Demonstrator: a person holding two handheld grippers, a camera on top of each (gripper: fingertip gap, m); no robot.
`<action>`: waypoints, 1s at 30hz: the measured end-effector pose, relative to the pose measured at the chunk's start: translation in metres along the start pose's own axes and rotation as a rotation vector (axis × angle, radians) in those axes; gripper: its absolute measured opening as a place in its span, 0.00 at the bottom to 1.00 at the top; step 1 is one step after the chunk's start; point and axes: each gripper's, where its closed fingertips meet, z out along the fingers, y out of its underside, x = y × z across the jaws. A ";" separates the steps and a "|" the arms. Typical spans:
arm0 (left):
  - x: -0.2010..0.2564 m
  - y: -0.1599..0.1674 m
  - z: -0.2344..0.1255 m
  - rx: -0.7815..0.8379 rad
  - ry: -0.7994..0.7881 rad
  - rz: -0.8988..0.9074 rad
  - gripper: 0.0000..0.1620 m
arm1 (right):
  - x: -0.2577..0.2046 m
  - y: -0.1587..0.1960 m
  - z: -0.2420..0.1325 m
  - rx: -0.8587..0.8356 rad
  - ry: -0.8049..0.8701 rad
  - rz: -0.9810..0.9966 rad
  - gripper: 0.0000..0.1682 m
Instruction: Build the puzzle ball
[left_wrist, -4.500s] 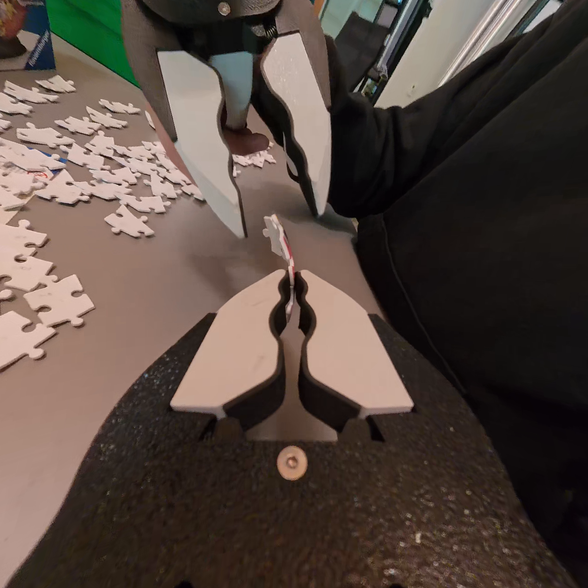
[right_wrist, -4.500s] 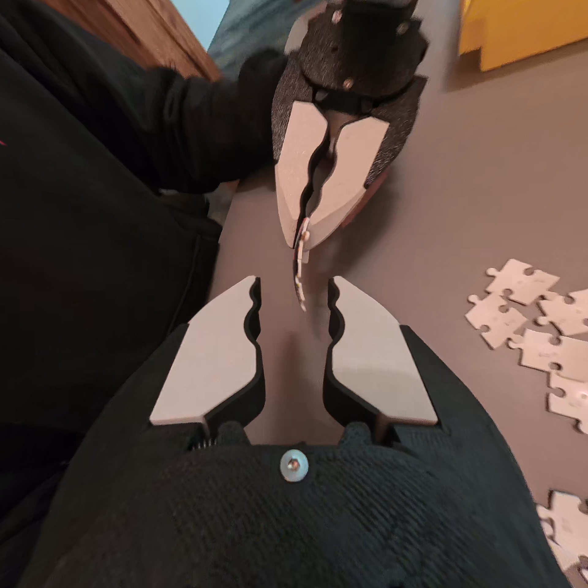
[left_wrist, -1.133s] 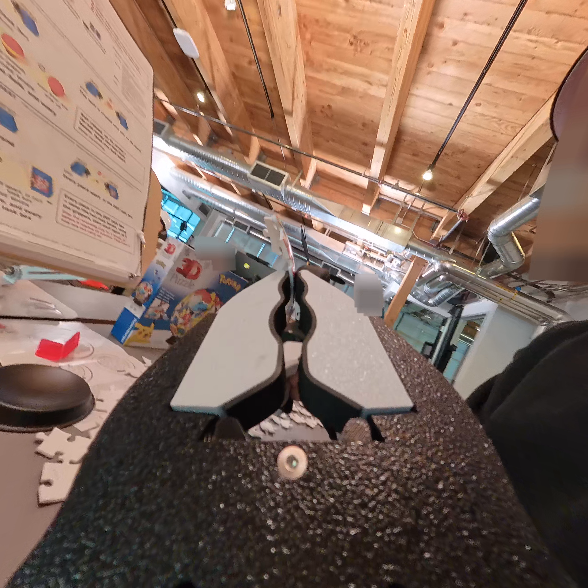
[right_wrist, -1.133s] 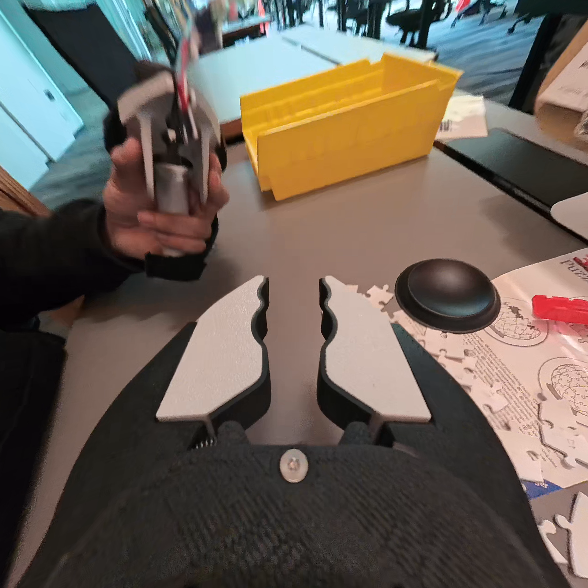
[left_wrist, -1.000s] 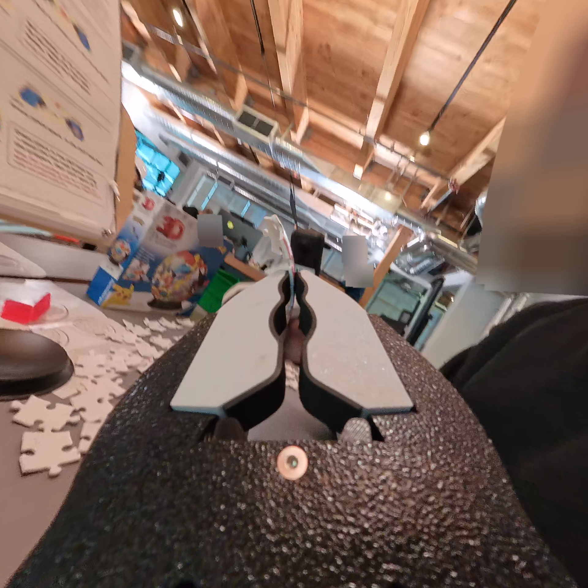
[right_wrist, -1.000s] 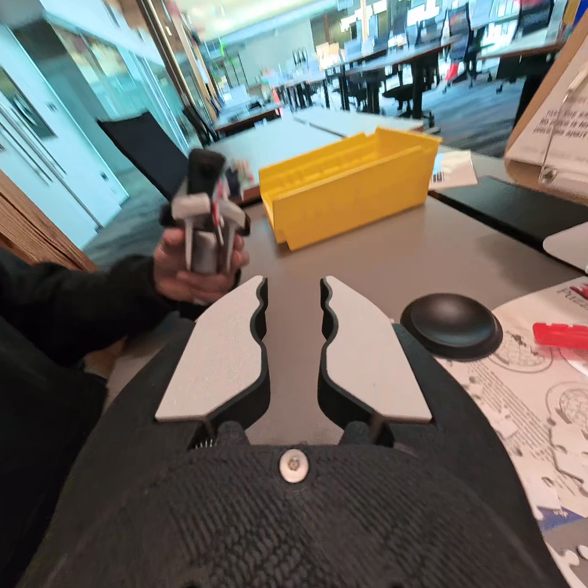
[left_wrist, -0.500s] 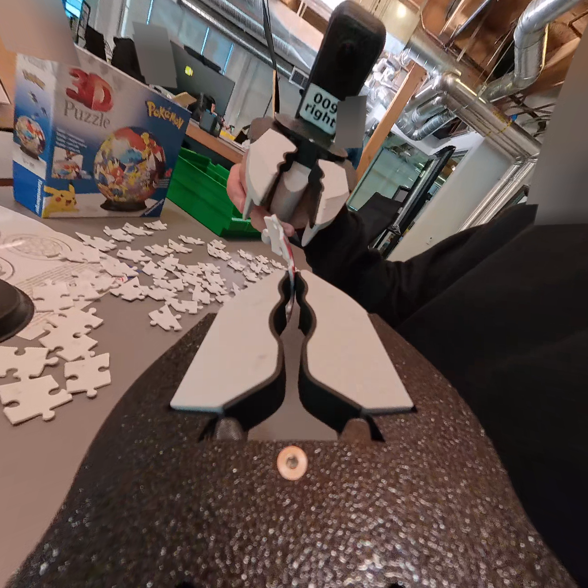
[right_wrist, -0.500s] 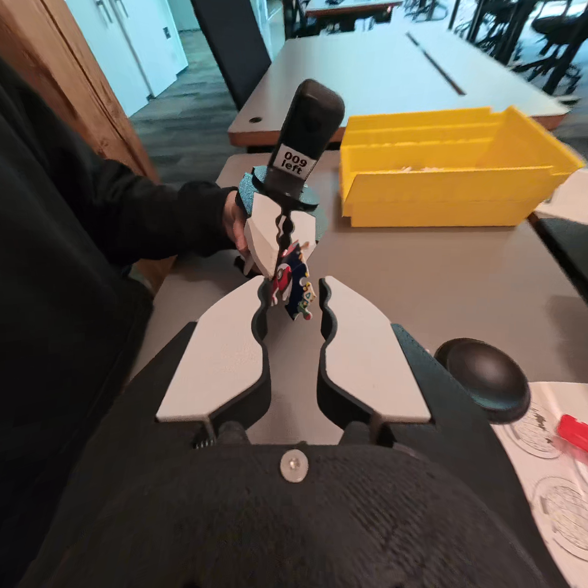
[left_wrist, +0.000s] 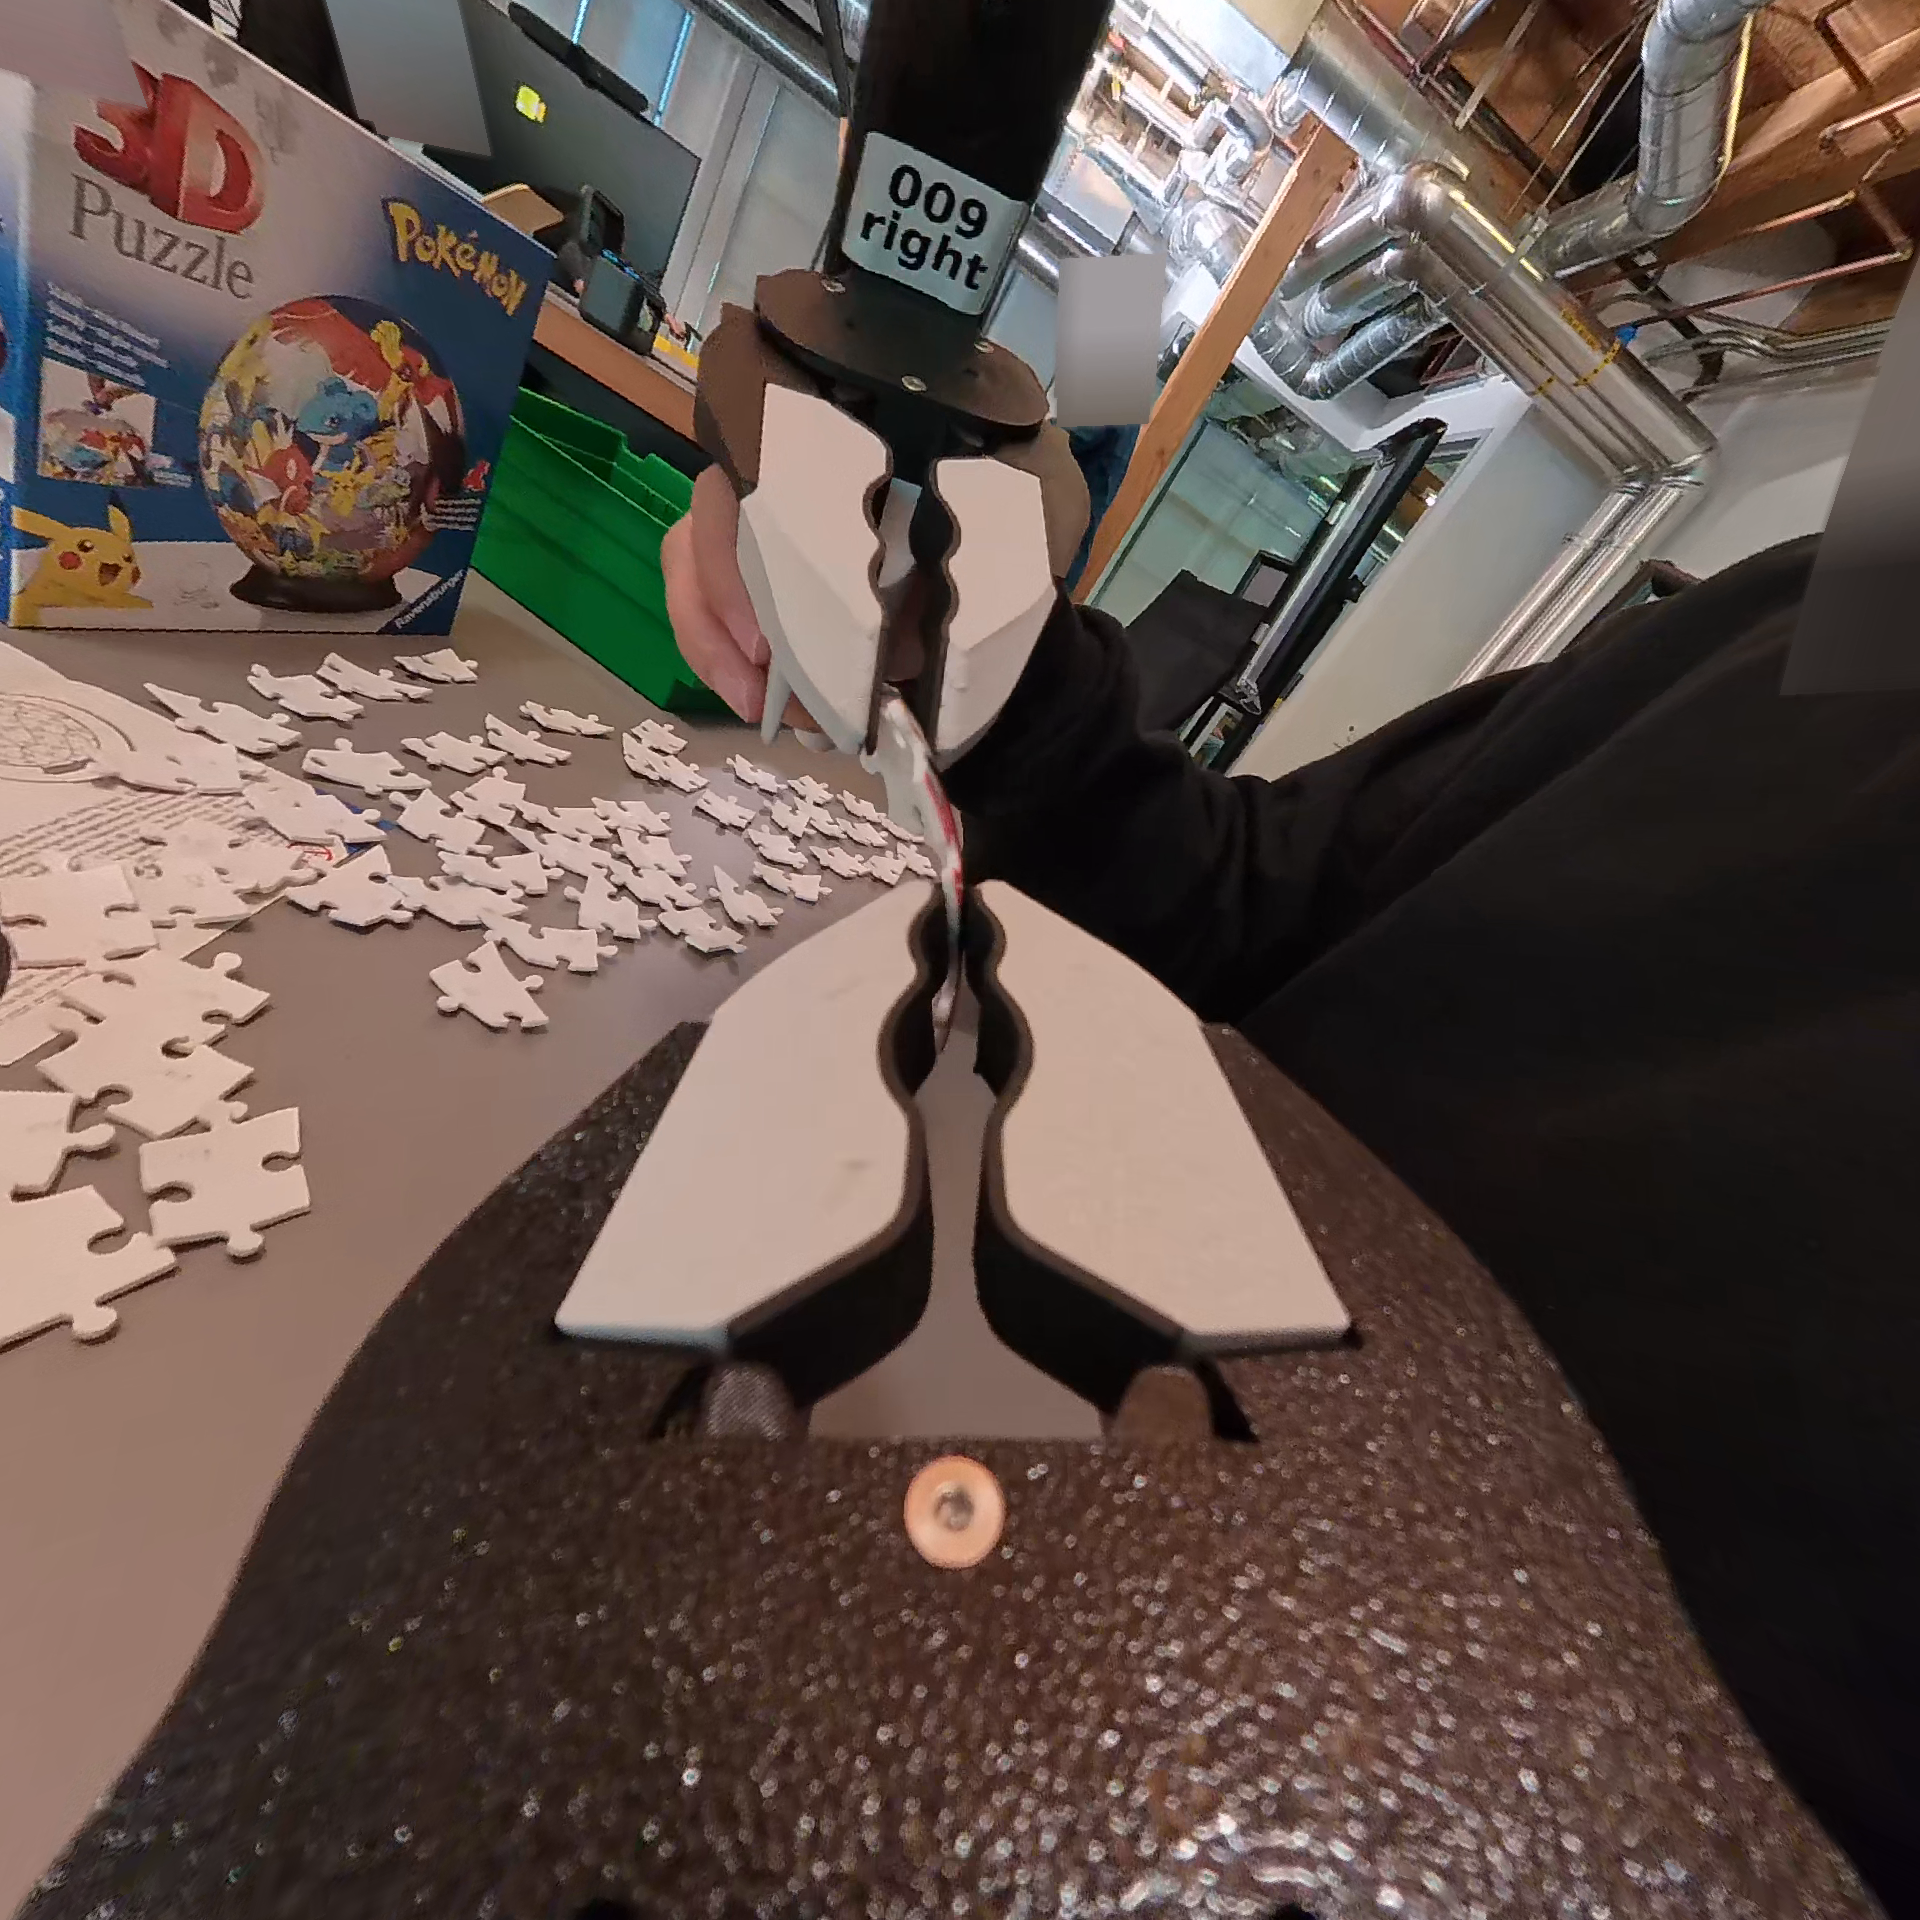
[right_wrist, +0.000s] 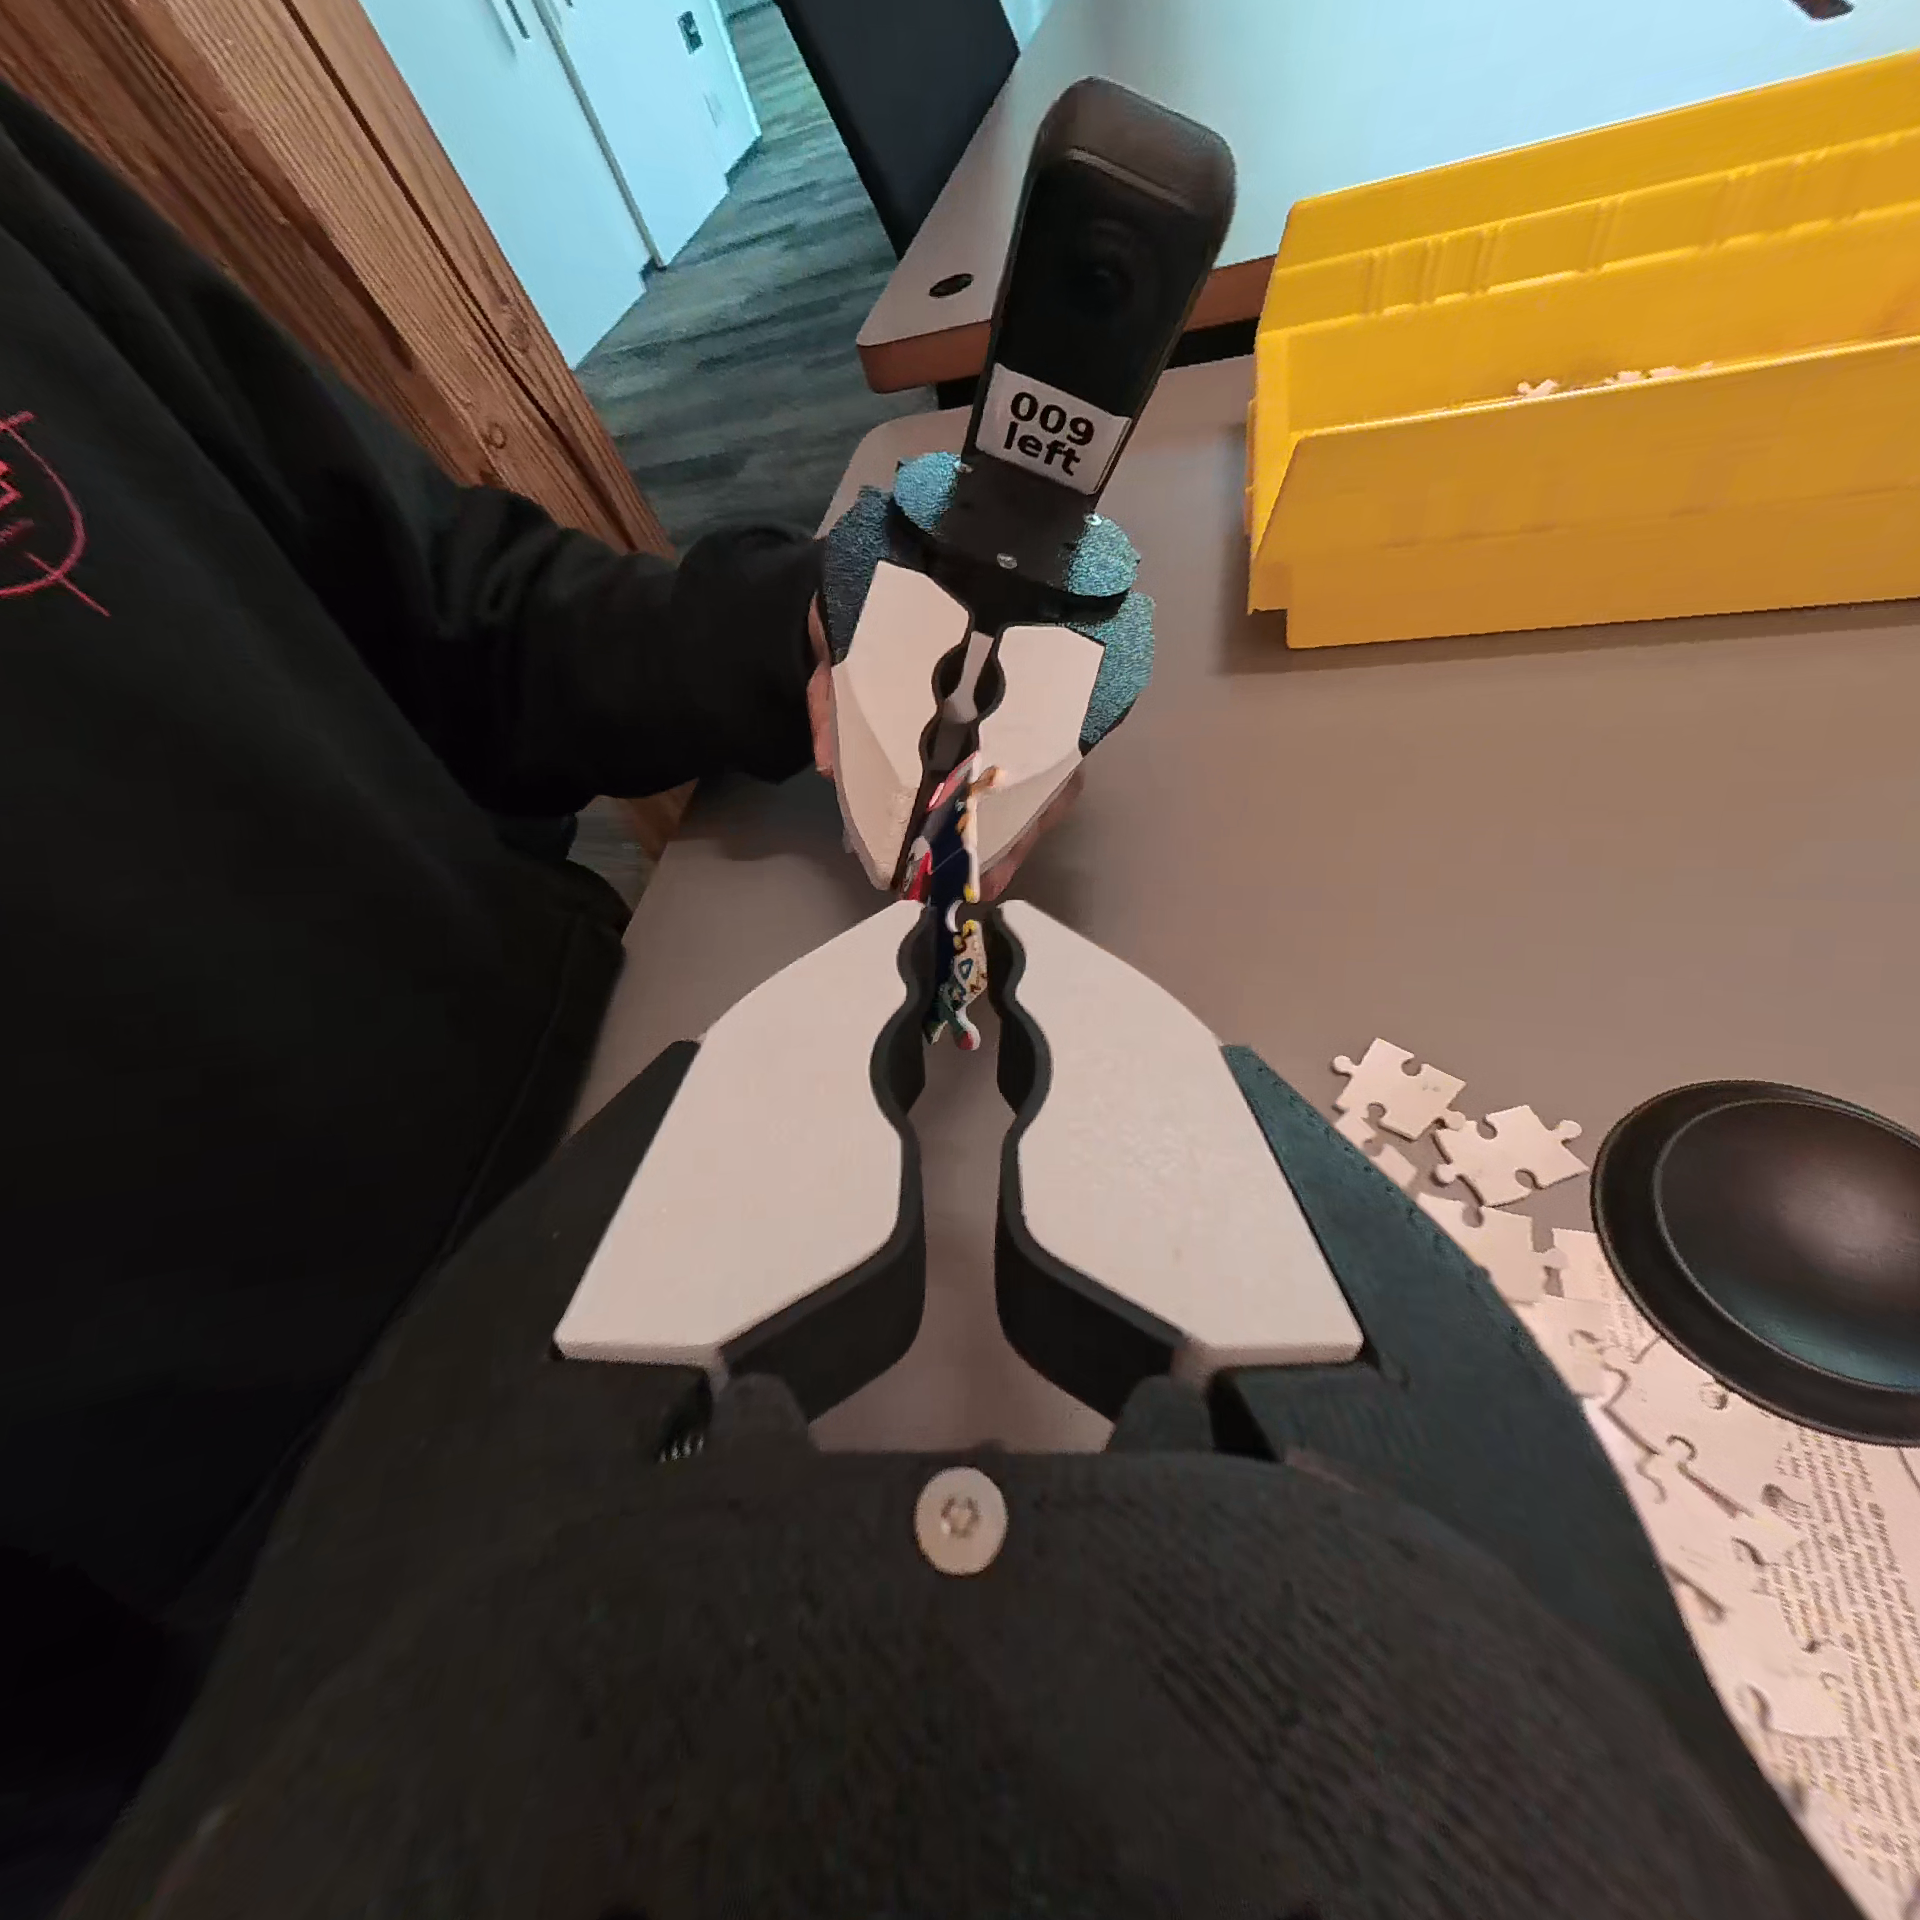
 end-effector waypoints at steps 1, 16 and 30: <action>0.001 0.001 0.000 -0.007 0.004 0.003 0.01 | -0.001 0.001 0.000 0.001 -0.014 0.006 0.05; -0.008 0.004 -0.003 -0.087 -0.091 0.054 0.01 | -0.003 0.001 0.001 0.118 -0.158 0.407 0.01; -0.010 0.000 -0.004 -0.128 -0.155 0.187 0.01 | -0.001 -0.002 -0.001 0.301 -0.316 0.699 0.02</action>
